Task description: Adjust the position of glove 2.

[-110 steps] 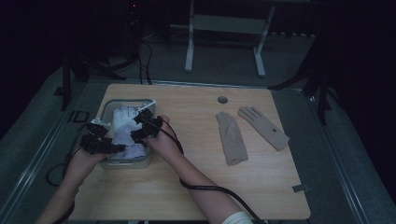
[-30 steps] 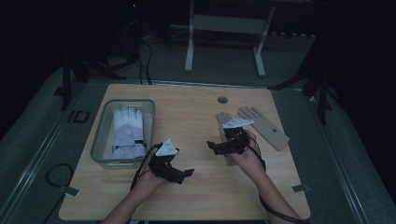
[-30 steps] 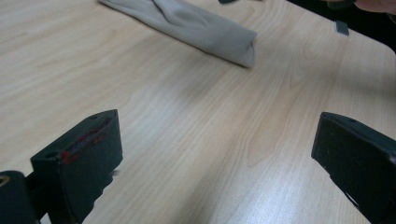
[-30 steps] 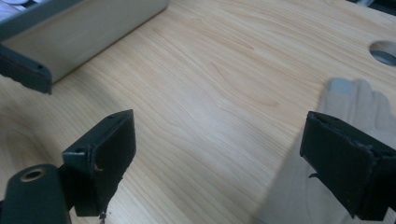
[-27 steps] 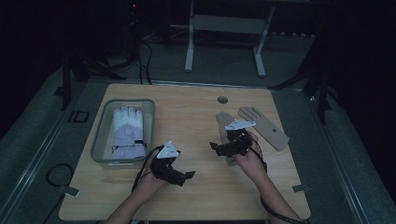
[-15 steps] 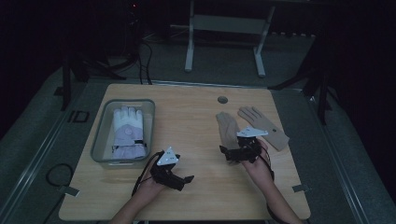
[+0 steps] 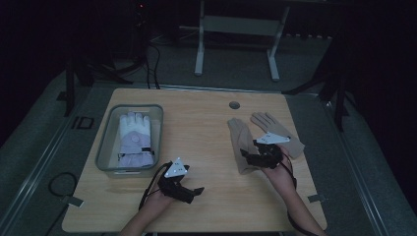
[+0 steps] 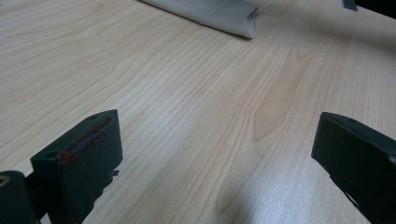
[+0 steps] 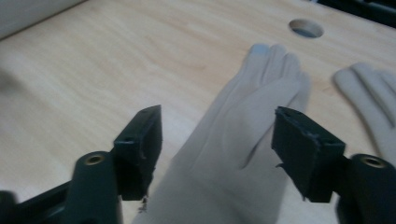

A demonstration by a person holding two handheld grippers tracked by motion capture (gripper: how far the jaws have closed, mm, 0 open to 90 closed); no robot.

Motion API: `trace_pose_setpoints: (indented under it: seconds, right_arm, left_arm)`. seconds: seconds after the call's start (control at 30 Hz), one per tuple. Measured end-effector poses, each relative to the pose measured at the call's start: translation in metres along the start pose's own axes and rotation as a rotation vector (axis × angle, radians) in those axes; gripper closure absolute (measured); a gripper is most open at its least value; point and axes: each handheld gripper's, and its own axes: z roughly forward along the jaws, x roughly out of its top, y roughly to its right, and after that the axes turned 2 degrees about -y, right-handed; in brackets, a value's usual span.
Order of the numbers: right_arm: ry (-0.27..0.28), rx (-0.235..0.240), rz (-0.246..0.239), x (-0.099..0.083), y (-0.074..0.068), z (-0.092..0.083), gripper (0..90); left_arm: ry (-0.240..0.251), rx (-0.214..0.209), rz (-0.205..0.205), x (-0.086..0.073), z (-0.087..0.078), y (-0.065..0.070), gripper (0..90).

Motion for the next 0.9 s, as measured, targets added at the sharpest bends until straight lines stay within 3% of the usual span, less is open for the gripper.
trace_pose_setpoints:
  seconds: [0.07,0.17,0.33,0.63,0.8,0.87,0.9]
  right_arm:
    - [-0.003,-0.001,-0.025,0.006,0.007,0.004,41.8]
    - [-0.02,0.009,-0.037,0.01,0.011,0.009,44.0]
    - [-0.072,-0.004,-0.01,0.019,0.02,0.024,50.6]
    - [-0.095,-0.001,0.033,0.026,0.03,0.054,42.4]
    - [-0.12,-0.01,0.046,0.021,0.032,0.069,41.3]
    - [-0.147,-0.013,0.084,0.015,0.037,0.078,42.5]
    - [-0.159,-0.034,0.078,0.013,0.038,0.082,43.7]
  left_arm:
    - [0.0,0.006,0.003,-0.001,0.0,0.001,1.9]
    - [0.003,0.006,0.006,-0.001,-0.001,0.002,2.0]
    - [0.014,0.014,0.003,-0.002,-0.002,0.0,1.9]
    - [-0.002,0.015,0.028,-0.003,-0.001,0.002,1.9]
    - [0.01,0.02,0.032,-0.003,-0.001,0.003,1.9]
    - [0.015,0.021,0.029,-0.002,-0.002,0.003,1.9]
    - [0.019,0.019,0.026,-0.002,-0.002,0.003,1.9]
